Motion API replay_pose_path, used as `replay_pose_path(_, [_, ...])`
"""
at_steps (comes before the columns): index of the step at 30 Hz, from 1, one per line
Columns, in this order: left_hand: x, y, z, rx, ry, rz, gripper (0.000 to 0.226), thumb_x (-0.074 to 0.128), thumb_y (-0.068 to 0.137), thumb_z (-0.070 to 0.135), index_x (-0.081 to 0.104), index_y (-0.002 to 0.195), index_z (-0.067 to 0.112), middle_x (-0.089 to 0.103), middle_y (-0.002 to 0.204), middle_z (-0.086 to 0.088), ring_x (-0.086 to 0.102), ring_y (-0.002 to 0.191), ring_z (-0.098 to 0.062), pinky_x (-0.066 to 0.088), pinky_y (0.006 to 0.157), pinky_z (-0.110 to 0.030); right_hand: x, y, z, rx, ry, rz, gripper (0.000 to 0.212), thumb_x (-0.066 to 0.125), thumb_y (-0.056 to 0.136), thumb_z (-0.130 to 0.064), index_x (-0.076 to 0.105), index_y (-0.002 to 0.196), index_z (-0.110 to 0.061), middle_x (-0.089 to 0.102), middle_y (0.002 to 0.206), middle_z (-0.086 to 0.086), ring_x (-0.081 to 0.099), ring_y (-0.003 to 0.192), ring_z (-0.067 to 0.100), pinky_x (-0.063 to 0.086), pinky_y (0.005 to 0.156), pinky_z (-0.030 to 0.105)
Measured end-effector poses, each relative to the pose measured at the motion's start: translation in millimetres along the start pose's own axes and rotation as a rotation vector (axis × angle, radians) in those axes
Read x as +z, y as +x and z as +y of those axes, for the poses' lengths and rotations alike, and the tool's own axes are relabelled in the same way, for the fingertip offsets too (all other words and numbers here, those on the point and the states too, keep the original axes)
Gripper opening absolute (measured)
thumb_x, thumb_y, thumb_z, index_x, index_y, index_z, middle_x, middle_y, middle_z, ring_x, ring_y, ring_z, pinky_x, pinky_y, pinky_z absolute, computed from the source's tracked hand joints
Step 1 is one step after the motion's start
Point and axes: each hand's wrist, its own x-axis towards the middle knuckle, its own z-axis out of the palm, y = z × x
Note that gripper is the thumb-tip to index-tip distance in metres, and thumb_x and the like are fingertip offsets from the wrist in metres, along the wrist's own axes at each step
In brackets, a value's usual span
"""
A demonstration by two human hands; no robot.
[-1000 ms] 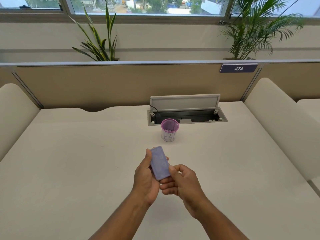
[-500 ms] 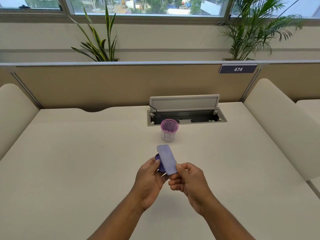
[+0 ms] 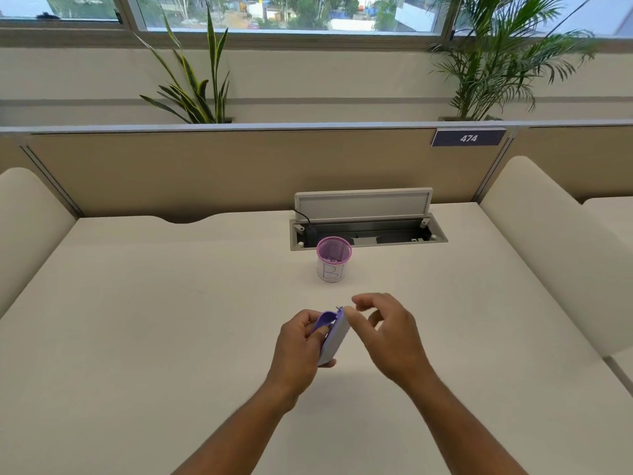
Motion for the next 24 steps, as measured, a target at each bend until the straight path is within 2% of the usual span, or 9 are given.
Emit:
replay_pose_path(2, [-0.4, 1.4, -2.4, 0.033, 0.075, -0.011, 0.018, 0.066, 0.102, 0.013, 0.068, 0.102, 0.030, 0.076, 0.101, 0.007, 0.074, 0.096, -0.018, 0.065, 0.066, -0.024, -5.8, 8.2, -2.7, -0.060, -0.140, -0.130, 0.029, 0.073, 0.095, -0.039, 0.075, 0.119, -0.023, 0.071, 0.109, -0.010, 0.060, 0.077, 0.000, 0.046, 0.066, 0.006])
replay_pose_path(4, [0.0, 1.7, -3.4, 0.086, 0.150, -0.033, 0.026, 0.062, 0.100, 0.000, 0.072, 0.095, 0.023, 0.079, 0.090, 0.007, 0.077, 0.091, -0.012, 0.064, 0.071, -0.025, -11.2, 14.3, -3.7, -0.117, -0.303, -0.244, 0.034, 0.073, 0.095, -0.041, 0.074, 0.125, -0.024, 0.070, 0.118, -0.009, 0.059, 0.083, 0.000, 0.044, 0.075, 0.008])
replay_pose_path(7, [3.4, 2.5, -2.4, 0.160, 0.291, -0.047, 0.027, 0.062, 0.095, -0.005, 0.073, 0.088, 0.019, 0.078, 0.089, 0.002, 0.073, 0.087, -0.015, 0.063, 0.079, -0.030, -14.5, 19.1, -8.0, -0.173, -0.520, -0.370, 0.030, 0.070, 0.098, -0.038, 0.076, 0.126, -0.027, 0.070, 0.123, -0.008, 0.066, 0.104, 0.010, 0.055, 0.091, 0.027])
replay_pose_path(9, [5.6, 4.7, -2.5, 0.175, 0.286, -0.068, 0.024, 0.063, 0.093, -0.005, 0.074, 0.087, 0.016, 0.078, 0.088, 0.000, 0.072, 0.086, -0.020, 0.061, 0.078, -0.032, -14.2, 20.4, -11.4, -0.179, -0.585, -0.450, 0.023, 0.067, 0.099, -0.036, 0.080, 0.116, -0.027, 0.074, 0.111, -0.003, 0.068, 0.097, 0.016, 0.058, 0.086, 0.034])
replay_pose_path(11, [5.6, 7.6, -3.1, 0.181, 0.292, -0.082, 0.022, 0.063, 0.092, -0.004, 0.074, 0.087, 0.014, 0.077, 0.087, -0.002, 0.071, 0.085, -0.022, 0.060, 0.076, -0.034, -14.0, 20.3, -10.7, -0.161, -0.583, -0.521, 0.024, 0.066, 0.099, -0.039, 0.081, 0.112, -0.026, 0.074, 0.103, -0.001, 0.067, 0.090, 0.017, 0.058, 0.081, 0.035])
replay_pose_path(14, [3.4, 12.4, -5.8, 0.197, 0.276, -0.088, 0.022, 0.062, 0.089, -0.007, 0.073, 0.088, 0.013, 0.077, 0.087, -0.002, 0.070, 0.084, -0.023, 0.059, 0.076, -0.039, -15.9, 21.5, -2.8, -0.113, -0.554, -0.560, 0.022, 0.065, 0.100, -0.034, 0.081, 0.112, -0.023, 0.073, 0.104, 0.000, 0.067, 0.091, 0.017, 0.055, 0.080, 0.031])
replay_pose_path(18, [3.2, 17.7, -10.3, 0.235, 0.321, -0.138, 0.031, 0.062, 0.086, -0.009, 0.067, 0.086, 0.022, 0.076, 0.088, 0.002, 0.068, 0.080, -0.014, 0.059, 0.073, -0.030, -18.7, 25.5, 9.9, -0.027, -0.500, -0.639, 0.024, 0.070, 0.096, -0.036, 0.077, 0.114, -0.021, 0.072, 0.113, -0.004, 0.065, 0.096, 0.014, 0.052, 0.080, 0.028])
replay_pose_path(21, [4.6, 21.6, -14.8, 0.276, 0.356, -0.193, 0.038, 0.064, 0.085, -0.006, 0.061, 0.082, 0.031, 0.075, 0.090, 0.003, 0.068, 0.082, -0.016, 0.059, 0.073, -0.029, -20.9, 30.3, 18.8, 0.039, -0.459, -0.728, 0.029, 0.074, 0.093, -0.037, 0.077, 0.117, -0.021, 0.070, 0.111, -0.008, 0.065, 0.093, 0.010, 0.050, 0.075, 0.023])
replay_pose_path(24, [7.3, 25.0, -18.1, 0.299, 0.366, -0.231, 0.030, 0.065, 0.085, -0.002, 0.061, 0.082, 0.028, 0.073, 0.092, 0.010, 0.068, 0.085, -0.013, 0.061, 0.077, -0.029, -23.8, 34.9, 27.2, 0.101, -0.400, -0.780, 0.035, 0.080, 0.087, -0.034, 0.077, 0.119, -0.019, 0.074, 0.112, -0.007, 0.067, 0.092, 0.009, 0.049, 0.073, 0.019])
